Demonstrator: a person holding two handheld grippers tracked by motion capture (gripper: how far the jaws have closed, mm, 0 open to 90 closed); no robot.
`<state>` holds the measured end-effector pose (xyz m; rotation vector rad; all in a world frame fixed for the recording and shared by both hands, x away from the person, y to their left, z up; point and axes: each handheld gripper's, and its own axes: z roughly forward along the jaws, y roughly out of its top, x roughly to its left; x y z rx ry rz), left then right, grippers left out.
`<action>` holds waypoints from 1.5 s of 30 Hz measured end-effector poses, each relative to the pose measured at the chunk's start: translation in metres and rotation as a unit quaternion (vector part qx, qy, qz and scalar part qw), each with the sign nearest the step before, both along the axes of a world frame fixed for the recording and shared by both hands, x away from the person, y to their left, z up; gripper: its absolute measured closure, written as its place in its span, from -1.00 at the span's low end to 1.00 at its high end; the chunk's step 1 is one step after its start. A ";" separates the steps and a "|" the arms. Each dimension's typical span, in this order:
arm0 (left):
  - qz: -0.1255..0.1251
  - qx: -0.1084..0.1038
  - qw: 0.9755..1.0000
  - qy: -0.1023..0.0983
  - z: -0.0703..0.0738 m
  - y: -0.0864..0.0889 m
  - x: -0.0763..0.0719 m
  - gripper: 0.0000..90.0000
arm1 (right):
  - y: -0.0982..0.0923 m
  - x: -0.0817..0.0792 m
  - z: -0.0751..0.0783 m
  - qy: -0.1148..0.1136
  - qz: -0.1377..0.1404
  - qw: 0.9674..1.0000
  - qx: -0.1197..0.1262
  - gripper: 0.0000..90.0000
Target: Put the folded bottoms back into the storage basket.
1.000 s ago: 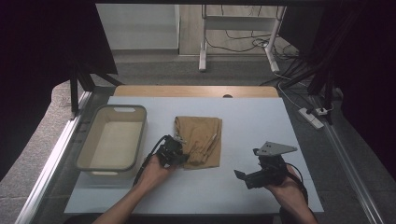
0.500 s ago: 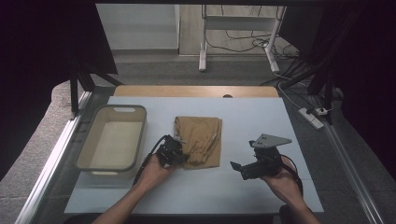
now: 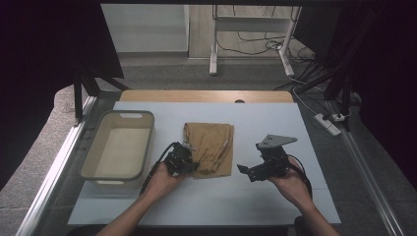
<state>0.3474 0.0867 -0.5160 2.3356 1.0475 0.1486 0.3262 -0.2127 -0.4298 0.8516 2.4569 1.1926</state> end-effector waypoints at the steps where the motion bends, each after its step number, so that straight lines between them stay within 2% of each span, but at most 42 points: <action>1: 0.000 0.000 1.000 0.000 0.000 0.000 0.000 0.62 | 0.001 0.002 0.000 0.000 -0.002 1.000 0.002 -1.00; 8: 0.000 0.002 1.000 -0.001 0.000 -0.001 0.000 0.62 | 0.008 0.017 0.000 0.011 -0.015 1.000 0.022 -1.00; 20: -0.001 0.001 1.000 -0.001 0.000 0.000 0.000 0.62 | 0.019 0.040 -0.009 0.016 -0.029 0.999 0.004 -1.00; 29: -0.001 0.001 1.000 0.002 0.000 0.000 0.000 0.61 | 0.026 0.058 -0.016 0.033 -0.043 0.999 -0.004 -1.00; 45: -0.001 0.000 1.000 0.003 0.000 0.000 0.001 0.62 | 0.040 0.087 -0.025 0.034 -0.059 0.997 -0.022 -1.00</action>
